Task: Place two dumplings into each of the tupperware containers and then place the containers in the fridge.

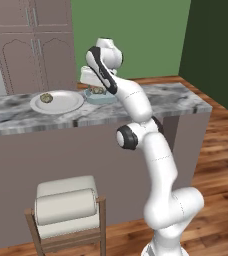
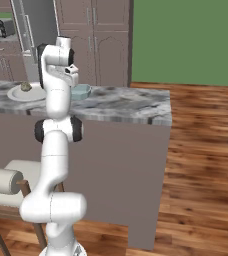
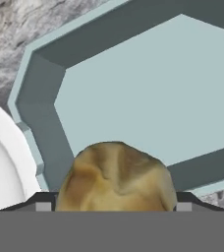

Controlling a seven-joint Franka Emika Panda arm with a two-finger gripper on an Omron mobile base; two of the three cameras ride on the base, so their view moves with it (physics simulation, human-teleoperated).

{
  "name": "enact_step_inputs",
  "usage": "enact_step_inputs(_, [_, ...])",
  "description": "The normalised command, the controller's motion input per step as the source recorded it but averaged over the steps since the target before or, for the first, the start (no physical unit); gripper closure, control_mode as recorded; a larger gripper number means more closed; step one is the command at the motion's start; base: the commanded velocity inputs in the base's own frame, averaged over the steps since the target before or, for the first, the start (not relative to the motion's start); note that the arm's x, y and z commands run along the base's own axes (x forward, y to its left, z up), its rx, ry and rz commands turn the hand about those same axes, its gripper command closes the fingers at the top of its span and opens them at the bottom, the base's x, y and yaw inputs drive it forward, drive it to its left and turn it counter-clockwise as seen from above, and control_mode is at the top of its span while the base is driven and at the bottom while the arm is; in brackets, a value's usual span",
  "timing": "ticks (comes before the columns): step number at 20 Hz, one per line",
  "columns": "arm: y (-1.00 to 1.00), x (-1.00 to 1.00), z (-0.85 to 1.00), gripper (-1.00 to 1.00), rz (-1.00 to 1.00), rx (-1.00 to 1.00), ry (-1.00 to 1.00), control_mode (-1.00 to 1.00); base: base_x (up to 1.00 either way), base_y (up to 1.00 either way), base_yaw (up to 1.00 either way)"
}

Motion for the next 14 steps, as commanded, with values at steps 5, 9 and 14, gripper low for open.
enact_step_inputs(5, [0.00,0.01,-0.13,1.00,-0.02,-0.03,-0.06,-1.00,0.00,0.00,0.00])
enact_step_inputs(9, [0.00,0.00,-0.10,1.00,0.00,-0.04,-0.14,-1.00,0.00,0.00,0.00])
enact_step_inputs(14, [0.00,0.00,-0.17,1.00,0.02,-0.03,-0.23,-1.00,0.00,0.00,0.00])
